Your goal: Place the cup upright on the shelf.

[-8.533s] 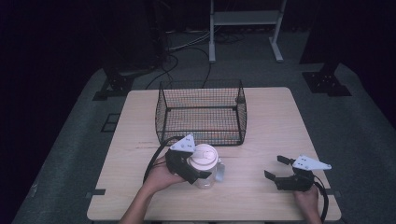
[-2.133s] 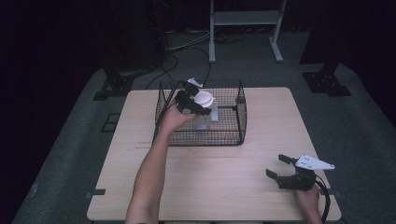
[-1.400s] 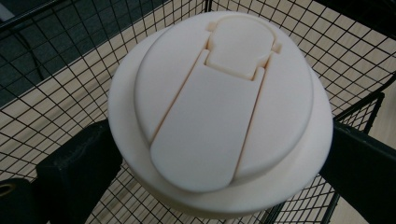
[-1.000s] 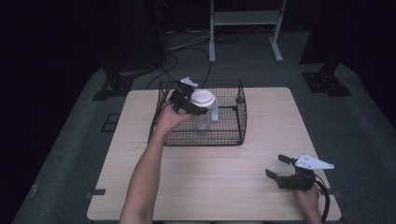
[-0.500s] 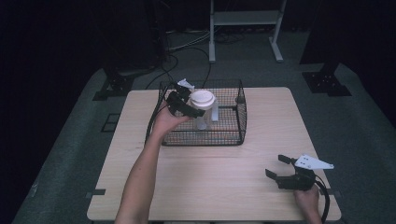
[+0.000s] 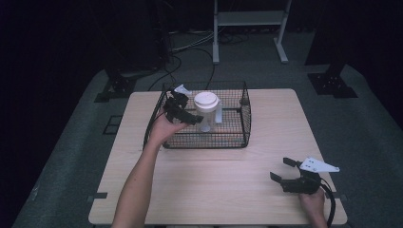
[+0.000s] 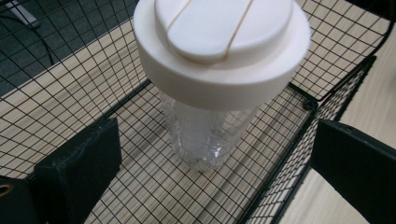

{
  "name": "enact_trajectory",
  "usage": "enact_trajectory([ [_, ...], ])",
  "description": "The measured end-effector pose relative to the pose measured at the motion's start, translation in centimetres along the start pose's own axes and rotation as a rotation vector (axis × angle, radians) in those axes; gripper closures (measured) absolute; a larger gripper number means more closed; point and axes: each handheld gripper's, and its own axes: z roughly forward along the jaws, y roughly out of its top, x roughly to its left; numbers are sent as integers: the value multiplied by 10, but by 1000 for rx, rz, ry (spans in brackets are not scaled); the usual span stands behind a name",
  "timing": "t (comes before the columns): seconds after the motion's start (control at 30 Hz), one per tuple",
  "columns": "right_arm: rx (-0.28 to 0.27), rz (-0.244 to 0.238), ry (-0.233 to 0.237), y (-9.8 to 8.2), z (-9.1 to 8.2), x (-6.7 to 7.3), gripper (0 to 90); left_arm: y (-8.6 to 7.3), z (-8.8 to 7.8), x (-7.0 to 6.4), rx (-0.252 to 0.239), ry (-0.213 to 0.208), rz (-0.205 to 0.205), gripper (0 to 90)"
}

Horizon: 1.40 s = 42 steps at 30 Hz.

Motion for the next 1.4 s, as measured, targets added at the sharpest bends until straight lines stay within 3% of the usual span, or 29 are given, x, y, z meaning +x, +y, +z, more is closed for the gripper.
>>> enact_trajectory([
  [0.6, 8, 3, -11, 0, 1, 1, 129, -16, -31, -22, -56, -13, 49, 13],
  [1.4, 14, 0, -22, -1, 2, 0, 129, -48, -52, -49, -101, -52, 83, 13],
])
